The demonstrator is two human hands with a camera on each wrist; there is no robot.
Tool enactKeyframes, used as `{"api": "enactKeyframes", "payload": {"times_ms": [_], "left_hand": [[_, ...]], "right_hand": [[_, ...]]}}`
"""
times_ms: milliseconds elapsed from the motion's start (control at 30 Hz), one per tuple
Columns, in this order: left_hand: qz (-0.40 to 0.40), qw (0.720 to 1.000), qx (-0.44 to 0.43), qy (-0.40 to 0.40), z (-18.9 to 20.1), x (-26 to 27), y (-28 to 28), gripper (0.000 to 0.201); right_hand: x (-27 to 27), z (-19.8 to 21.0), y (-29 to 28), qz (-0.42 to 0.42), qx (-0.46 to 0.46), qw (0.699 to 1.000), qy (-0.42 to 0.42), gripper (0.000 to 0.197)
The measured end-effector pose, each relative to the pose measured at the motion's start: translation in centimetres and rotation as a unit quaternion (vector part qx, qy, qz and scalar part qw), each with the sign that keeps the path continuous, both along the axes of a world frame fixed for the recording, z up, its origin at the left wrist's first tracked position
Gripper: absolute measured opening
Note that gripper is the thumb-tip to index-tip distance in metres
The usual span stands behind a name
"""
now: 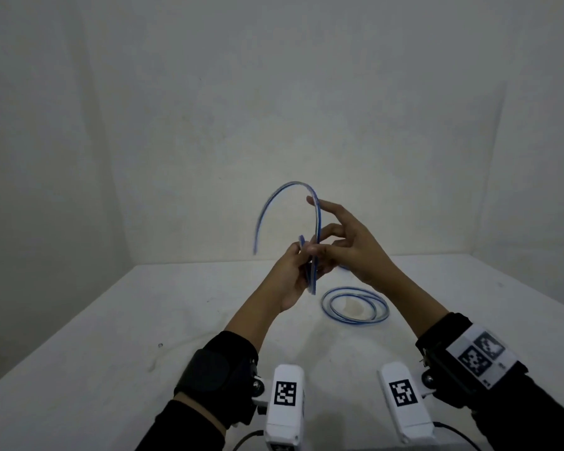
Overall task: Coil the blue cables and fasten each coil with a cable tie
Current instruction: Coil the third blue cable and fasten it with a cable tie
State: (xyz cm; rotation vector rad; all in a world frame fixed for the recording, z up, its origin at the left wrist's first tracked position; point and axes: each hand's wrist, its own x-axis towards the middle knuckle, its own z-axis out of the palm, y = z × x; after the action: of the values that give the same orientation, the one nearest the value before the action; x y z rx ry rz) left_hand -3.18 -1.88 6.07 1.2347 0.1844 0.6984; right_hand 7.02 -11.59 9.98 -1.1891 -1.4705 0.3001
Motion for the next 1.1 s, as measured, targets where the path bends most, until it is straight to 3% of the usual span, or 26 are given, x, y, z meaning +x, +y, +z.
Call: {"api": "enactKeyframes", "payload": {"times_ms": [267, 367, 600, 700, 800, 967, 1033, 1100], "left_hand": [[-0.024, 0.994, 0.071, 0.078, -0.1, -0.3, -0.2, 0.027], [-0.035, 0.991, 0.069, 0.107, -0.2, -0.2, -0.5, 0.024], [-0.035, 0.995, 0.046, 0.084, -0.7, -0.2, -0.5, 0.049], [-0.027, 0.991, 0.089, 0.098, -0.4, -0.3, -0.4, 0.051], [-0.015, 0.984, 0.14, 0.107, -0.1, -0.7, -0.3, 0.039], [-0.032, 0.979, 0.157, 0.123, 0.6, -1.5, 0.2, 0.037], [-0.049, 0.979, 0.152, 0.128, 0.9, -1.8, 0.4, 0.038], [-0.064, 0.98, 0.137, 0.129, 1.2, -1.9, 0.6, 0.039]], "right_hand": [[1.3, -1.1, 1.3, -0.085, -0.002, 0.992, 0.098, 0.067], [2.2, -1.7, 1.9, -0.13, 0.0, 0.988, 0.088, 0.058], [3.0, -2.7, 2.3, -0.171, 0.009, 0.979, 0.113, 0.055], [3.2, -3.1, 2.3, -0.187, 0.008, 0.975, 0.116, 0.051], [3.5, -3.5, 2.1, -0.216, 0.008, 0.971, 0.101, 0.05], [4.0, -3.9, 1.4, -0.266, 0.046, 0.963, 0.02, 0.071], [4.4, -3.7, 1.2, -0.24, 0.032, 0.969, -0.043, 0.059], [4.6, -3.2, 1.0, -0.151, -0.013, 0.985, -0.08, 0.041]]}}
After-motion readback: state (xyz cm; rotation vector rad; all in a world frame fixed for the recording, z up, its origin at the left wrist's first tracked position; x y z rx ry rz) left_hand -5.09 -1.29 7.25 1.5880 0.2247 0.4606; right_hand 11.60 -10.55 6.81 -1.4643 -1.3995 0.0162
